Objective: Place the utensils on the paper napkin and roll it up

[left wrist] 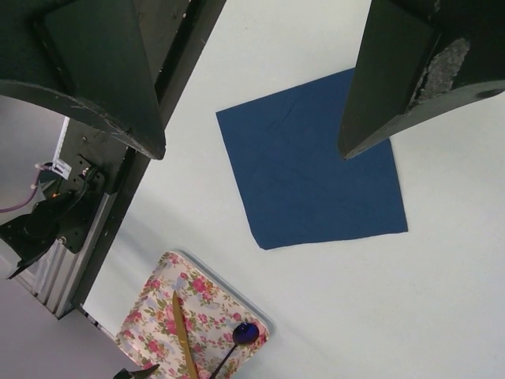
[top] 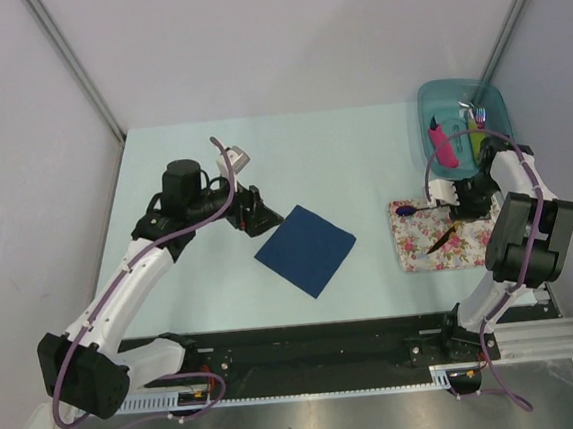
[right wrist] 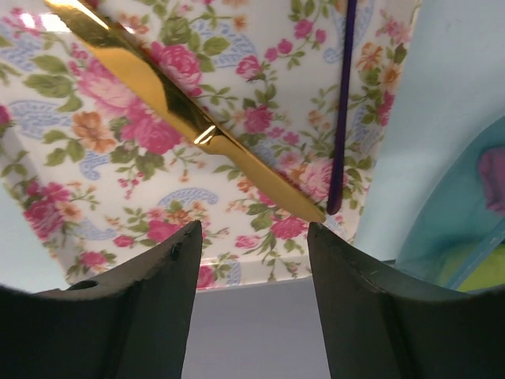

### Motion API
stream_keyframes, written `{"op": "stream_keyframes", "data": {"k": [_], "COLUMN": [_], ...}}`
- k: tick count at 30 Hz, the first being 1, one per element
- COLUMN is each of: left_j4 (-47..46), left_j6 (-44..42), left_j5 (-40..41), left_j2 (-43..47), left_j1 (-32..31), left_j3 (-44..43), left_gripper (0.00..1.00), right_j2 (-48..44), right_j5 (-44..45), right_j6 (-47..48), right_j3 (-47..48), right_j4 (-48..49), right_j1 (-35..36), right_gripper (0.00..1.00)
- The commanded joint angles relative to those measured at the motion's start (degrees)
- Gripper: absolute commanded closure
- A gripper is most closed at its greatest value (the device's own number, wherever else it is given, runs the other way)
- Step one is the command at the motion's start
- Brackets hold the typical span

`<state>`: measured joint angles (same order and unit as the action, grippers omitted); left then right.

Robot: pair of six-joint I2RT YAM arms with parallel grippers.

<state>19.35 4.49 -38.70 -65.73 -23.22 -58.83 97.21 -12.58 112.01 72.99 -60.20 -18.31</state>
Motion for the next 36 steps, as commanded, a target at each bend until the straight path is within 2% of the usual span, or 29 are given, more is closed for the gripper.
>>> {"op": "stream_keyframes", "data": {"k": [1,15,24,26,31,32,34,36], "left_j4": [-3.6,-5.6,-5.3,-4.9,-3.3,-3.3,-3.4,-3.5], "left_j6": [2.4,5.0,4.9,4.7,3.2,3.2,3.4,3.8], "left_j5": [-5.6,-8.9,-7.9,-7.3,-4.5,-4.2,-3.8,-3.7], "left_j2": [-1.0,-2.0,-2.2,-2.0,-1.7,-1.8,-1.8,-2.2], "left_j1": [2.6,5.7,7.7,7.7,7.9,8.0,8.1,8.1], "left_j3": [1.3,4.4,4.1,3.8,3.0,2.9,2.7,2.2], "left_gripper": [0.04,0.05,0.06,0.06,0.06,0.06,0.06,0.06], "right_j2": [2.0,5.3,6.1,6.4,6.9,6.6,6.0,4.3], "right_j5": [-2.1,-0.9,0.4,1.4,2.3,2.2,2.3,2.0], "right_j6": [29.1,33.6,36.9,37.3,38.4,38.4,38.4,38.4], "right_j3": [-0.3,-5.7,-10.8,-11.7,-10.1,-9.9,-9.6,-10.0], "right_j4": [4.5,11.9,14.2,16.1,13.5,12.6,11.1,9.1], "right_j1": [-0.3,-0.2,-0.3,-0.4,-0.6,-0.4,-0.2,0.1], "right_gripper": [0.4,0.41,0.48,0.55,0.66,0.72,0.78,0.95]}}
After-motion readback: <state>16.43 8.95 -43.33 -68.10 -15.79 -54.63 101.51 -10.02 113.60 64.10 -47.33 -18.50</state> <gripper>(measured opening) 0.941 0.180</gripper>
